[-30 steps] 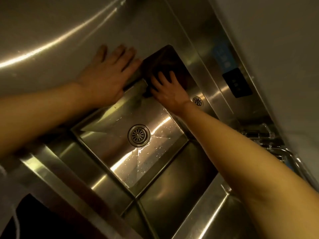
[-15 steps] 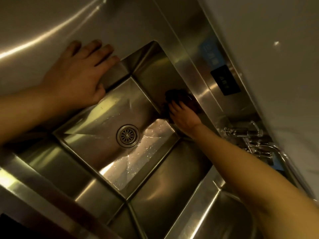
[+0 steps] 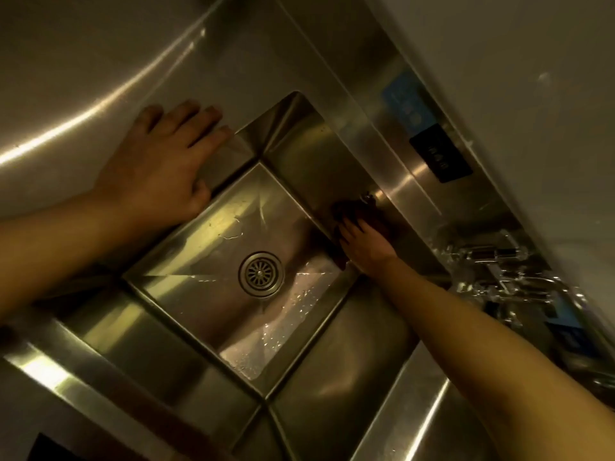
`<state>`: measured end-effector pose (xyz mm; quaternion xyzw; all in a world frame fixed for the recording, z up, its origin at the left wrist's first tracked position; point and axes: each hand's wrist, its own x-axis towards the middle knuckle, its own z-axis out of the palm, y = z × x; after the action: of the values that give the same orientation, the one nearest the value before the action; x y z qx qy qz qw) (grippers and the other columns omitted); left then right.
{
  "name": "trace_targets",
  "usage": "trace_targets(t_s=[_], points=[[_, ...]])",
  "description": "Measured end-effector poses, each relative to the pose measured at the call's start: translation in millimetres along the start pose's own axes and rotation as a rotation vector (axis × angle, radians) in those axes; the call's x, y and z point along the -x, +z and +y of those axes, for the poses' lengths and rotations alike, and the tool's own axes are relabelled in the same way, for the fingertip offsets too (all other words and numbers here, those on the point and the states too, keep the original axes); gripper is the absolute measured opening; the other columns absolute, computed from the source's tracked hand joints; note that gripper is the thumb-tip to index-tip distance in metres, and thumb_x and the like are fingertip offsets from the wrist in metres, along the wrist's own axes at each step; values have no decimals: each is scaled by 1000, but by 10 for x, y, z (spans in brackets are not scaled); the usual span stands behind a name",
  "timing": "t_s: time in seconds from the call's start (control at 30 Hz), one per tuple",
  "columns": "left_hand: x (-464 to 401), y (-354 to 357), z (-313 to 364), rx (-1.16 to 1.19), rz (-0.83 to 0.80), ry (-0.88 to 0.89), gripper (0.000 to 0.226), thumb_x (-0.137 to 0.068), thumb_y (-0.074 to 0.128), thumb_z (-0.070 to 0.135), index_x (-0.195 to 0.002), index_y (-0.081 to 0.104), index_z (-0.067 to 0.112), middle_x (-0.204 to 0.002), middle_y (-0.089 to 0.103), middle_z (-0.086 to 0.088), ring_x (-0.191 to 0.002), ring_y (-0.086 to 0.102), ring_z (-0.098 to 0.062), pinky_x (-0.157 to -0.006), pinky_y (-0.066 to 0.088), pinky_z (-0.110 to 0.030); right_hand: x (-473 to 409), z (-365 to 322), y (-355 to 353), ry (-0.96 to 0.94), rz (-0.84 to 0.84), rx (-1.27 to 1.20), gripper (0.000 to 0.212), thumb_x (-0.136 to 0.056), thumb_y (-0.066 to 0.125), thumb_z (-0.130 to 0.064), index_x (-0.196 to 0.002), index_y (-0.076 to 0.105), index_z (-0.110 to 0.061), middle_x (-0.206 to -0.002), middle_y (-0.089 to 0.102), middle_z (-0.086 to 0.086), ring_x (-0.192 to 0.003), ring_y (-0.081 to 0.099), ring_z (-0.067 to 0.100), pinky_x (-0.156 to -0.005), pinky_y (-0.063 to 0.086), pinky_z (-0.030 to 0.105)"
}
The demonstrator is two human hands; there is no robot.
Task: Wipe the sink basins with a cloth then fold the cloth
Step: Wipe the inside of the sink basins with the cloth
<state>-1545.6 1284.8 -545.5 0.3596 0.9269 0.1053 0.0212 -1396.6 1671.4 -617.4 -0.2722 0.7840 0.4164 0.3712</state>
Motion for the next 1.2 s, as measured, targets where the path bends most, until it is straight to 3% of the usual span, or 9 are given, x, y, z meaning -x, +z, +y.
trace_targets(t_s=[0.2, 0.33, 0.47, 0.63, 0.77, 0.87, 1.0, 1.1, 1.2], points=[[-21, -7, -1, -2, -10, -11, 84, -80, 51, 39, -159, 33, 19, -168, 29, -11, -154, 26, -35, -121, 23, -59, -842, 52, -585, 96, 142, -167, 58, -107, 35, -30, -161, 22, -10, -169, 12, 16, -156, 6, 37, -125, 9, 51], [-23, -6, 4, -3, -10, -20, 84, -81, 53, 38, -160, 31, 21, -169, 27, -8, -155, 24, -34, -122, 22, -60, -1183, 7, -862, 213, 269, -383, 64, -104, 43, -33, -161, 22, -11, -168, 16, 15, -156, 9, 37, -124, 13, 51], [-27, -24, 29, -13, 0, -20, 83, -81, 58, 33, -159, 34, 20, -168, 29, -8, -154, 26, -34, -121, 24, -59, -1356, -126, -1007, 319, 431, -797, 71, -98, 53, -25, -161, 21, -19, -167, 18, 15, -154, 14, 38, -121, 17, 53], [-36, -27, 39, -17, 2, -29, 81, -82, 57, 34, -159, 35, 21, -168, 30, -6, -155, 26, -31, -122, 23, -56, -1515, -617, -996, 497, 454, -1325, 74, -97, 57, -24, -162, 22, -29, -167, 20, 10, -152, 18, 35, -118, 28, 51], [-36, 17, 19, -4, 12, -20, 80, -84, 55, 37, -159, 33, 22, -168, 30, -5, -155, 24, -30, -123, 22, -56, -1592, -1063, -1093, 615, 530, -1544, 77, -96, 56, -19, -162, 19, -29, -168, 16, 7, -155, 13, 31, -121, 24, 50], [-32, 9, 7, -10, 23, -15, 81, -84, 58, 36, -160, 33, 22, -168, 30, -6, -155, 25, -31, -122, 23, -55, -1587, -1440, -1329, 518, 611, -1598, 76, -95, 58, -19, -162, 24, -28, -168, 19, 7, -156, 12, 31, -122, 21, 52], [-49, -21, 29, -2, 19, -15, 84, -81, 63, 32, -159, 34, 21, -167, 31, -7, -155, 26, -31, -121, 25, -55, -1418, -2272, -1709, 204, 649, -1570, 79, -89, 64, -20, -160, 30, -27, -169, 19, 9, -157, 9, 35, -122, 19, 56], [-37, -16, 39, -3, 30, -15, 84, -79, 62, 30, -158, 36, 20, -166, 32, -7, -154, 27, -30, -120, 24, -52, -1280, -2832, -1867, -90, 646, -1377, 81, -91, 66, -24, -161, 26, -29, -170, 14, 6, -157, 6, 33, -125, 13, 54], [-40, 4, 34, 12, 34, -8, 83, -80, 59, 31, -159, 35, 20, -166, 31, -6, -154, 26, -30, -121, 24, -52, -1307, -2821, -1802, -183, 662, -1332, 77, -93, 65, -22, -160, 28, -30, -169, 18, 5, -157, 10, 32, -124, 14, 51]])
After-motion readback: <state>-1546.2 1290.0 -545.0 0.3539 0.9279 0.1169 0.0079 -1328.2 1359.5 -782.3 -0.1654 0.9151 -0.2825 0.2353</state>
